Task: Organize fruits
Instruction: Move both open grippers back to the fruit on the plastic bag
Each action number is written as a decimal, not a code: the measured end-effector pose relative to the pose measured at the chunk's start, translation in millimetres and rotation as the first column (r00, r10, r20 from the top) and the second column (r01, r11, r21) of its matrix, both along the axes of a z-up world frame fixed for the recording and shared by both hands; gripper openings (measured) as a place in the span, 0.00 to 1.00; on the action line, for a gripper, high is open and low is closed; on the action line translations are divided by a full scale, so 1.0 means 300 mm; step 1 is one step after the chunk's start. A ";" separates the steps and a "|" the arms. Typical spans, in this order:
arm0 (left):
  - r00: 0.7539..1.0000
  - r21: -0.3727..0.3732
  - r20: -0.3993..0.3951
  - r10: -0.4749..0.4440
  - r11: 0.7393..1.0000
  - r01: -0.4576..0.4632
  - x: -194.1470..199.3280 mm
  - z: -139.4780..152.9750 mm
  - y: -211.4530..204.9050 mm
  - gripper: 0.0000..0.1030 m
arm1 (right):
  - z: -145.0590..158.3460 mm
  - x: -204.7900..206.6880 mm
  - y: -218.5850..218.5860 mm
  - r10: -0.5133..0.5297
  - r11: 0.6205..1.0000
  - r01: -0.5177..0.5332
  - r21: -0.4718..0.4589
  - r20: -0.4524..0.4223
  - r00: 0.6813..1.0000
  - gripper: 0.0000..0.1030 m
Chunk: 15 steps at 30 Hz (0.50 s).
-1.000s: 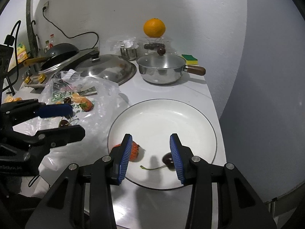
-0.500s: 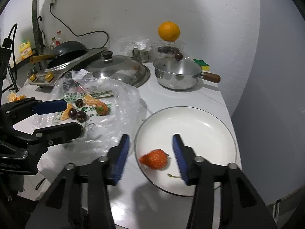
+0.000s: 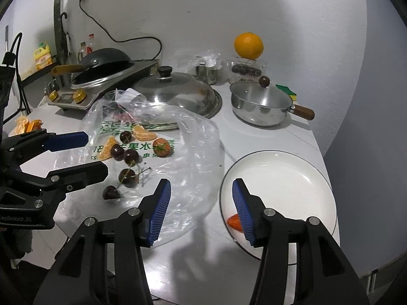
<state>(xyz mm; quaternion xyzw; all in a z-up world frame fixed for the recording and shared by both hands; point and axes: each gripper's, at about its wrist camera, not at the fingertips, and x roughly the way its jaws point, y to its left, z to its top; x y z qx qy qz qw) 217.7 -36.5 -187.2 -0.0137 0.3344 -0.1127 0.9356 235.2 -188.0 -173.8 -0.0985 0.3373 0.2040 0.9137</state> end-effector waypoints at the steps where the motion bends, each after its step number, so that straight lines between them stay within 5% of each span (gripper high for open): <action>1: 1.000 -0.003 -0.001 0.005 1.000 -0.005 -0.005 -0.003 0.014 0.70 | 0.000 -0.003 0.010 0.003 1.000 -0.003 -0.002 -0.001 1.000 0.52; 15: 0.998 -0.025 -0.024 0.055 0.998 -0.055 -0.053 -0.053 0.171 0.70 | -0.036 -0.020 0.165 0.056 0.998 -0.057 -0.031 -0.031 0.998 0.52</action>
